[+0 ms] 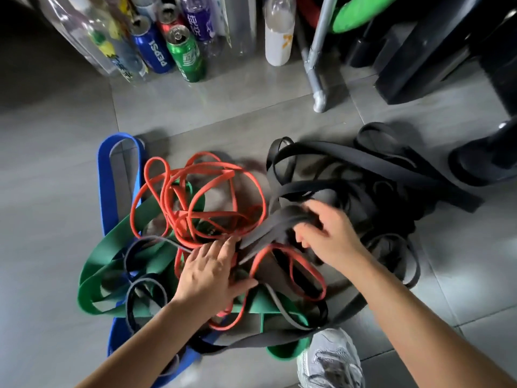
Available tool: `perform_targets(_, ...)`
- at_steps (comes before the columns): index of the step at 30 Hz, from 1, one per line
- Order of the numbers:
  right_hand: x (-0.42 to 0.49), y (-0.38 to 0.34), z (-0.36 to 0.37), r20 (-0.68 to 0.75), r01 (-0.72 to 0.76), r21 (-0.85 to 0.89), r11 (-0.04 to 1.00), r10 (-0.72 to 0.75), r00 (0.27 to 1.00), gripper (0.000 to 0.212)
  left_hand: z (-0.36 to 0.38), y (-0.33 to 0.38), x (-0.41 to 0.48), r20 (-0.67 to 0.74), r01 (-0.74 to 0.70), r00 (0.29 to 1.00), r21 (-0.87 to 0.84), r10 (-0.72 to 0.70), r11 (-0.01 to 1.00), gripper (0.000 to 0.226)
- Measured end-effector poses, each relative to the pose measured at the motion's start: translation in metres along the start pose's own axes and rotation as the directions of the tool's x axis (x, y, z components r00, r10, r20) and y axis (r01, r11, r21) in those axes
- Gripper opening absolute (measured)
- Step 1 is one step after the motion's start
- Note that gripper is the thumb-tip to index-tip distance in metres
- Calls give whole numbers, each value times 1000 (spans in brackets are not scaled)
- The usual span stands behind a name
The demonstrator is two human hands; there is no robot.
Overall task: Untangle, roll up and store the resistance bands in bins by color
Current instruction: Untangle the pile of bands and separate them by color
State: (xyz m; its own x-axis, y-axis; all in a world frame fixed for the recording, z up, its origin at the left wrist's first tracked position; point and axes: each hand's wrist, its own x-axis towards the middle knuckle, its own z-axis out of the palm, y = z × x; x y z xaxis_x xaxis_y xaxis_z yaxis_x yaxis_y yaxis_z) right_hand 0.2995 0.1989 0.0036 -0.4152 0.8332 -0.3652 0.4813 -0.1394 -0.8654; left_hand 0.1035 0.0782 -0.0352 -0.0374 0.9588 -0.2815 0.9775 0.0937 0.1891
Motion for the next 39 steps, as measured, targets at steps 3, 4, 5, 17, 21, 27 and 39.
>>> perform_targets(3, 0, -29, -19, -164, 44, 406, 913, 25, 986, 26, -14, 12, 12, -67, -24, 998, -57, 20, 998, 66)
perform_targets(4, 1, -34, -26, -213, 71, 497, 865, 42, 976, 21, -17, 14, 18, -53, -32, 998, -54, 29, 998, 54)
perform_targets(5, 2, -38, -34, -250, 92, 558, 825, 62, 966, 19, -24, 16, 24, -26, -13, 1000, -80, 11, 997, 41)
perform_targets(17, -3, -50, -22, -75, 66, 441, 895, -36, 997, 52, -163, 117, 101, 307, 293, 945, -947, 113, 129, 20)
perform_targets(21, 5, -28, -49, -368, -52, 464, 884, 246, 897, 14, -170, 102, 105, 330, 309, 944, -876, -6, 370, 14)
perform_targets(27, 20, -19, -141, -765, -20, 136, 990, 118, 633, 17, -76, 52, 81, 304, 158, 952, -571, 30, 806, 31)
perform_targets(39, -15, 61, -2, -67, 7, -722, 692, -79, 995, 105, 6, 30, 25, 442, -128, 897, 235, 11, 963, 51)
